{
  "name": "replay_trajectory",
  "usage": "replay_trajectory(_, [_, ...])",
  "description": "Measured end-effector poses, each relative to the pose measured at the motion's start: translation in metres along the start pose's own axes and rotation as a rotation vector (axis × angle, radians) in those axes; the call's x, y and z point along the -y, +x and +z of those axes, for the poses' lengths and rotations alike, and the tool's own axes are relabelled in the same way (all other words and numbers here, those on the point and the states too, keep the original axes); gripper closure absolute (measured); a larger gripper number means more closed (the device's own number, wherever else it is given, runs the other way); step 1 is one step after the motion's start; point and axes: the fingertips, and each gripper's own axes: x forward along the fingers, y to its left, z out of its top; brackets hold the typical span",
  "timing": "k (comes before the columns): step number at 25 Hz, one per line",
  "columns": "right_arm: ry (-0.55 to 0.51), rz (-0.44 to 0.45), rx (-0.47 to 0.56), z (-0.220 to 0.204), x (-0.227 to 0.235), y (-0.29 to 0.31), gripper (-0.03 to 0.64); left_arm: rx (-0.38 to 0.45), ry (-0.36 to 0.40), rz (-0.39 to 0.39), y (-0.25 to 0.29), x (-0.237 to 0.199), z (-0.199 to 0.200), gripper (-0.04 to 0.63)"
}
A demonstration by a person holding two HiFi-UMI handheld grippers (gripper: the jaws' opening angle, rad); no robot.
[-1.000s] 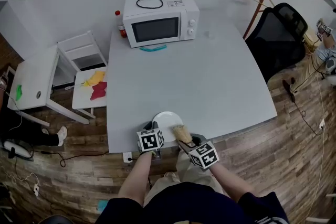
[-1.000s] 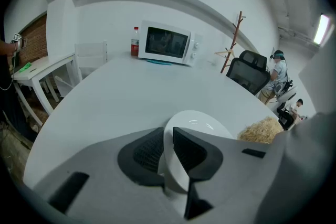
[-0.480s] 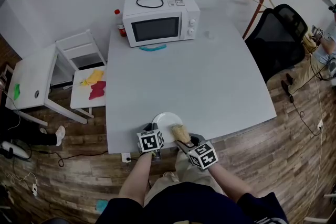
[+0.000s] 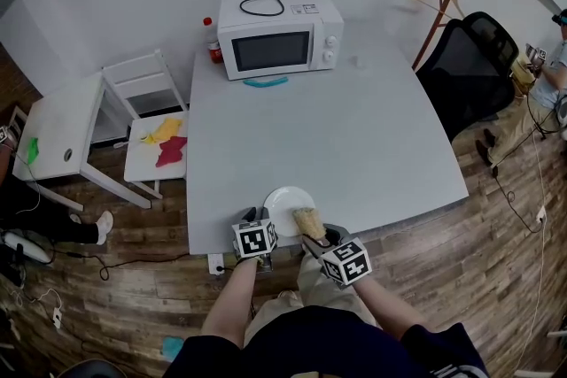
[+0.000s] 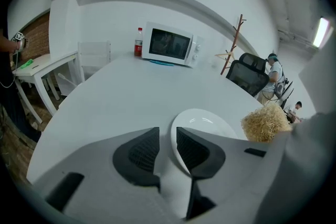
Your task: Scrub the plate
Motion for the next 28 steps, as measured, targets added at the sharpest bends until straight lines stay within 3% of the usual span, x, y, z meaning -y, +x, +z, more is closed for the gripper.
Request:
replay_trajectory(10, [0.041, -0.049, 0.072, 0.001, -0.025, -0.019, 0.446, 0.045, -0.024, -0.032, -0.053, -0.003, -0.016, 0.502])
replay_trajectory(17, [0.082, -0.074, 0.110, -0.014, -0.047, -0.040, 0.446, 0.094, -0.038, -0.048, -0.091, 0.003, -0.026, 0.562])
replay_trajectory(28, [0.086, -0.045, 0.156, -0.023, -0.060, -0.091, 0.446, 0.136, -0.056, -0.074, -0.141, 0.041, -0.046, 0.577])
